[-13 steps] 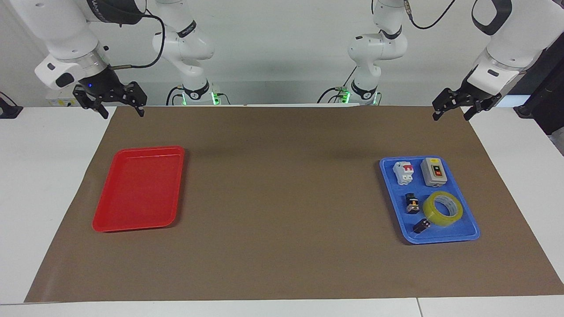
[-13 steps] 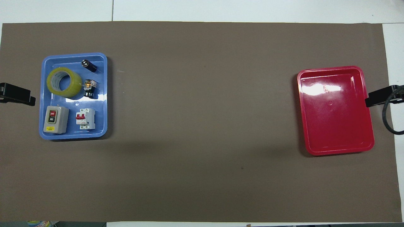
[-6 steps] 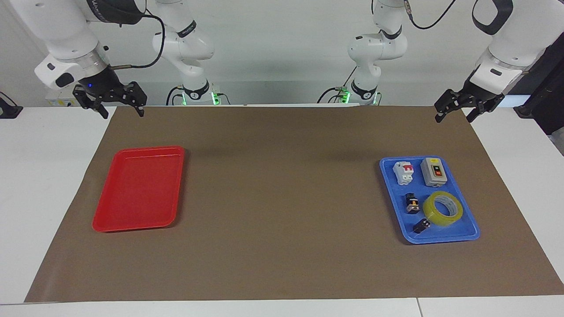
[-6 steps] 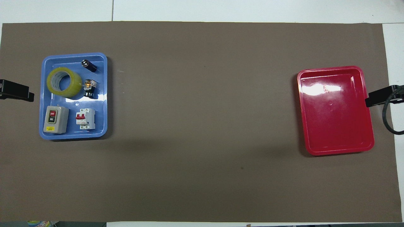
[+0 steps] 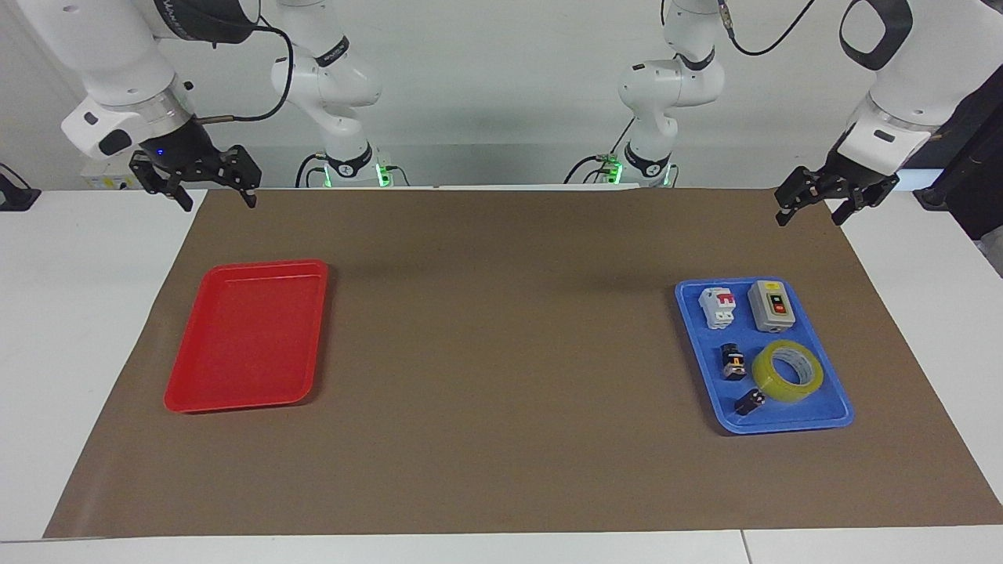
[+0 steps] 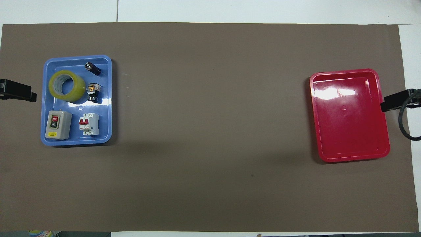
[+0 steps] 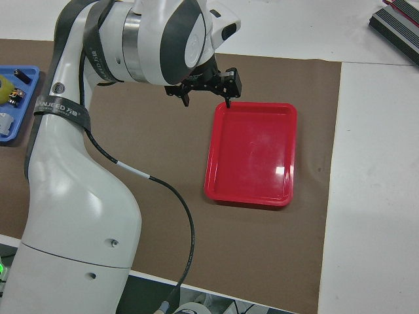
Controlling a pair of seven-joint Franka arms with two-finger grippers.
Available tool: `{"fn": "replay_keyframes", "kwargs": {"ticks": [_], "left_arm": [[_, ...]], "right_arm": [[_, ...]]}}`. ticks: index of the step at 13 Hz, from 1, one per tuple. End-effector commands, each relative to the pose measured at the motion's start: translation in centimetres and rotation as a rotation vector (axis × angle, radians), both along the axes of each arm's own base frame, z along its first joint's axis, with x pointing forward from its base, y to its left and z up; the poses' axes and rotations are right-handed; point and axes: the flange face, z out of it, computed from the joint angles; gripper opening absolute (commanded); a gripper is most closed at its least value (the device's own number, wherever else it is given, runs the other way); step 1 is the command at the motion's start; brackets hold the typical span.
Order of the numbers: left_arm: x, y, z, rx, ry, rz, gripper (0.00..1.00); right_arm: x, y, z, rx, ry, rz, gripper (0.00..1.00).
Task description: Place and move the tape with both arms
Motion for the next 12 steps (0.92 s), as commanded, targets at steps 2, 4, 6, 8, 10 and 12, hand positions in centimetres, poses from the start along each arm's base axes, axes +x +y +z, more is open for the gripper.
{"fn": "replay_keyframes", "kwargs": {"ticks": [2,4,6,8,10,12], "left_arm": [[3.4,1.9,-3.8,0.004,-0.002,0.029,1.00],[5.9,3.7,-6.9,0.012,0.006,0.056,1.00],[8.0,4.6,-9.8,0.017,-0.006,0.068,1.00],[9.5,6.4,-12.7,0.016,-0.034,0.096,1.00],[10.3,7.7,-15.2,0.018,-0.047,0.117,1.00],[10.6,7.8,-17.0,0.020,-0.065,0.118,1.00]], "right_arm": [[0.1,-0.2,0.0,0.022,-0.005,0.011,1.00],[0.0,-0.2,-0.1,0.022,-0.003,0.013,1.00],[0.0,-0.2,-0.1,0.022,-0.003,0.013,1.00],[0.0,-0.2,-0.1,0.022,-0.003,0.011,1.00],[0.0,-0.3,-0.1,0.022,-0.002,0.011,1.00],[0.0,-0.2,-0.1,0.022,-0.002,0.010,1.00]]}}
